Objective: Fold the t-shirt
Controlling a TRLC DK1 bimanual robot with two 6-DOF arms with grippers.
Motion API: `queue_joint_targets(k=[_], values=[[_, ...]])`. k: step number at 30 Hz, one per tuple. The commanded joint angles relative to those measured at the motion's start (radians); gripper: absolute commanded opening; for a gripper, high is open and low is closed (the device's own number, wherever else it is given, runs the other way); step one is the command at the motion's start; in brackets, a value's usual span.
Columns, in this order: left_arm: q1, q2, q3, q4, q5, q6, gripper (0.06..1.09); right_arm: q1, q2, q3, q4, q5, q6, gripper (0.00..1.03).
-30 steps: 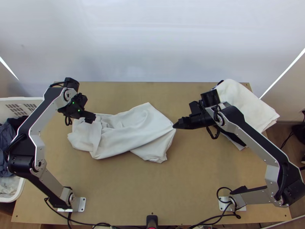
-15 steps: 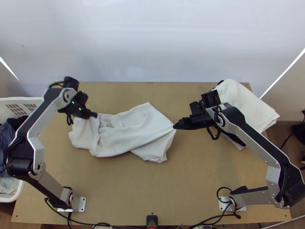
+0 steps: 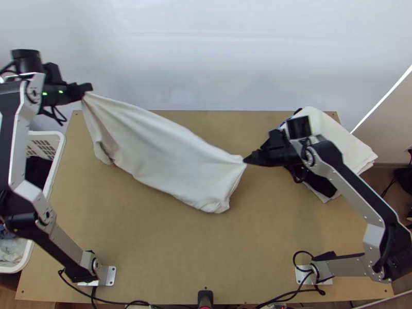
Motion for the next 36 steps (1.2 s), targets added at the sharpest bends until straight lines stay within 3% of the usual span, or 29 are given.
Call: queue_joint_targets(k=[1,6,11,18,23,27,31,34,36], values=[[0.072,-0.1,-0.066,-0.147,0.087,-0.017,0.1,-0.095,-0.035,0.012,-0.024,-0.007,0.052,0.03],[0.132,-0.207,-0.283,-0.397,0.2,0.174,0.1,-0.107,-0.035,0.0,-0.086,-0.044,0.048,0.03],[0.128,-0.404,-0.54,-0.425,0.206,0.373,0.09,-0.109,-0.023,-0.006,-0.085,-0.042,0.049,0.03],[-0.107,-0.534,-0.81,-0.443,0.197,0.414,0.09,-0.092,0.022,0.023,-0.082,-0.042,0.052,0.03],[-0.293,-0.526,-0.867,-0.446,0.172,0.408,0.09,-0.099,0.034,0.035,-0.082,-0.036,0.046,0.03],[-0.317,-0.488,-0.853,-0.451,0.136,0.421,0.09,-0.139,0.035,0.039,-0.091,-0.03,0.042,0.03],[-0.323,-0.496,-0.847,-0.459,0.114,0.465,0.09,-0.221,0.074,0.039,-0.208,-0.029,0.042,0.03],[-0.317,-0.486,-0.846,-0.457,0.105,0.488,0.09,-0.234,0.124,0.02,-0.369,-0.027,-0.067,0.03],[-0.299,-0.46,-0.832,-0.457,0.1,0.499,0.09,-0.234,0.117,-0.02,-0.396,0.005,-0.104,0.03]])
